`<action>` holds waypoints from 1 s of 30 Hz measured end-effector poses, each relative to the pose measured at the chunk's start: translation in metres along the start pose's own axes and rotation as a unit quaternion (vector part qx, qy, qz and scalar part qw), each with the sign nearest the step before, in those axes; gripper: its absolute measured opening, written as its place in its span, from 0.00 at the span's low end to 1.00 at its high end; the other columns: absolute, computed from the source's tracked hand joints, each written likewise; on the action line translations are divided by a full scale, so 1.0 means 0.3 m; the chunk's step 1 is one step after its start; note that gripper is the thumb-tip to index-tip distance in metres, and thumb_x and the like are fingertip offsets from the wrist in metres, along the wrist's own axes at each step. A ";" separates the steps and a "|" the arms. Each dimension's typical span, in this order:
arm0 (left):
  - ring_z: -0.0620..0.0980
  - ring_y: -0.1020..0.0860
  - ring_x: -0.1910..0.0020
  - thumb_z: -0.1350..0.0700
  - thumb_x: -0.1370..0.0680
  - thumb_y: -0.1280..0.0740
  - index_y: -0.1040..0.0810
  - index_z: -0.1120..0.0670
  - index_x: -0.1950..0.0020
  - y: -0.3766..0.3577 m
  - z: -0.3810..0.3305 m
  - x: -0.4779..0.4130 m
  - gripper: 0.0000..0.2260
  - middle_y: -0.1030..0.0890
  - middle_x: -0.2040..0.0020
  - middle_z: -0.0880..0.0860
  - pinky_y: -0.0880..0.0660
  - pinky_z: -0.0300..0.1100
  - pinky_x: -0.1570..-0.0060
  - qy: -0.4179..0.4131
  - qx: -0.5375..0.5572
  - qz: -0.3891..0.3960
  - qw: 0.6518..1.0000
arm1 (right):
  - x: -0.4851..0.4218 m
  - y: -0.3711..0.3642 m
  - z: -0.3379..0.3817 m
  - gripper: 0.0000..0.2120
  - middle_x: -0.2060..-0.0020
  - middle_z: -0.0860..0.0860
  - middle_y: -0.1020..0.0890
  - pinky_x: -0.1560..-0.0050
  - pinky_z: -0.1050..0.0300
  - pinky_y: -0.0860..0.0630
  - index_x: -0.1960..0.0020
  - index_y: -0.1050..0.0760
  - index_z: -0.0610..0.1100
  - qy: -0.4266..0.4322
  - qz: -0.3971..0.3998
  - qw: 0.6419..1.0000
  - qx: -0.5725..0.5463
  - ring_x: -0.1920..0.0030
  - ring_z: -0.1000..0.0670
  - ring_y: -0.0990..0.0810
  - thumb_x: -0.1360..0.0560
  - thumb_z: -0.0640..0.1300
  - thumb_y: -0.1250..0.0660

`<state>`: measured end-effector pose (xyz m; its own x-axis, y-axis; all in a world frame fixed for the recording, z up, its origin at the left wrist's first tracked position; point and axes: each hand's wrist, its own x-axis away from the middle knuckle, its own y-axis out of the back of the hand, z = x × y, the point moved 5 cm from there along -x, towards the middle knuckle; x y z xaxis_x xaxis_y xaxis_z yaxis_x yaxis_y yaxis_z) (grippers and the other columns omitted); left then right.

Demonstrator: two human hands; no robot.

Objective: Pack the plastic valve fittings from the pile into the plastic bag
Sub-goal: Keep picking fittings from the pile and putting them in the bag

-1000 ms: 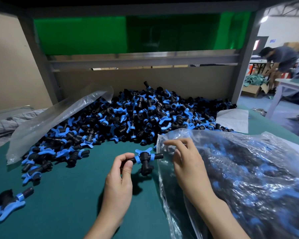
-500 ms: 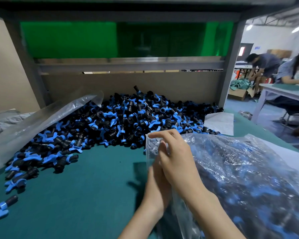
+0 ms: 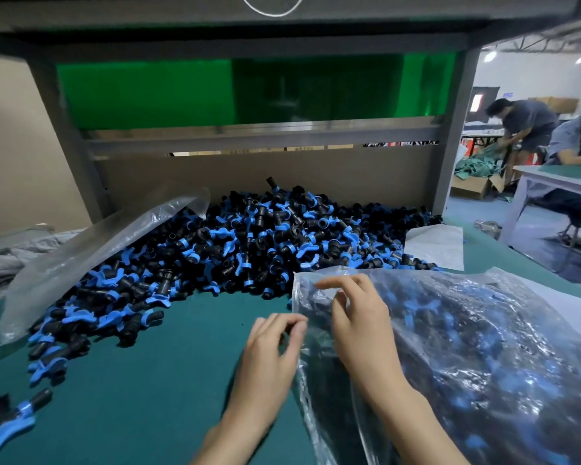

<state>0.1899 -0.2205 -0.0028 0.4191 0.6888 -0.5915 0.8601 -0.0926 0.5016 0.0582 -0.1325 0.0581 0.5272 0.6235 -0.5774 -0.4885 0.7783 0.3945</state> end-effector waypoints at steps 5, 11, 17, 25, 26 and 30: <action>0.46 0.29 0.45 0.49 0.19 0.39 0.25 0.48 0.39 0.023 0.185 -0.004 0.10 0.25 0.53 0.38 0.32 0.40 0.46 0.126 -0.102 0.014 0.987 | 0.011 -0.018 -0.065 0.13 0.52 0.56 0.25 0.54 0.60 0.31 0.48 0.21 0.51 -0.037 -0.012 0.999 0.019 0.53 0.53 0.25 0.22 0.35 0.39; 0.50 0.31 0.36 0.44 0.17 0.45 0.34 0.49 0.28 -0.039 0.188 -0.109 0.19 0.25 0.36 0.47 0.35 0.47 0.38 0.131 -0.238 0.057 0.961 | 0.021 -0.022 -0.106 0.15 0.53 0.56 0.24 0.53 0.57 0.32 0.49 0.21 0.51 -0.077 -0.032 0.996 0.014 0.51 0.54 0.24 0.23 0.35 0.40; 0.55 0.30 0.34 0.46 0.16 0.48 0.49 0.52 0.20 -0.070 0.222 -0.205 0.26 0.33 0.29 0.55 0.36 0.52 0.34 0.151 -0.251 0.075 0.953 | 0.018 -0.025 -0.124 0.15 0.53 0.56 0.25 0.54 0.58 0.34 0.49 0.21 0.52 -0.092 -0.029 0.995 0.022 0.51 0.53 0.25 0.23 0.36 0.41; 0.60 0.22 0.53 0.45 0.15 0.50 0.42 0.48 0.23 -0.079 0.242 -0.293 0.21 0.31 0.33 0.55 0.25 0.53 0.50 0.138 -0.267 0.072 0.951 | 0.013 -0.029 -0.135 0.14 0.52 0.55 0.25 0.55 0.65 0.34 0.49 0.21 0.53 -0.103 -0.020 0.994 0.022 0.50 0.53 0.26 0.22 0.37 0.41; 0.59 0.22 0.54 0.45 0.15 0.49 0.39 0.49 0.24 -0.075 0.244 -0.302 0.20 0.29 0.34 0.54 0.24 0.53 0.52 0.133 -0.268 0.064 0.952 | 0.013 -0.029 -0.136 0.15 0.52 0.55 0.25 0.55 0.67 0.34 0.49 0.21 0.53 -0.103 -0.020 0.994 0.022 0.49 0.53 0.26 0.22 0.37 0.41; 0.56 0.22 0.60 0.47 0.16 0.44 0.29 0.50 0.36 -0.059 0.250 -0.313 0.13 0.27 0.42 0.51 0.23 0.52 0.59 0.117 -0.238 0.025 0.964 | 0.012 -0.030 -0.136 0.14 0.52 0.55 0.25 0.55 0.61 0.34 0.50 0.21 0.53 -0.104 -0.020 0.994 0.024 0.49 0.52 0.25 0.22 0.37 0.41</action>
<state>0.1571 -0.3374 -0.0037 0.3317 0.8405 -0.4284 0.5865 0.1720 0.7914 0.0360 -0.1402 0.0234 0.6799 0.5904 -0.4349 -0.4333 0.8020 0.4113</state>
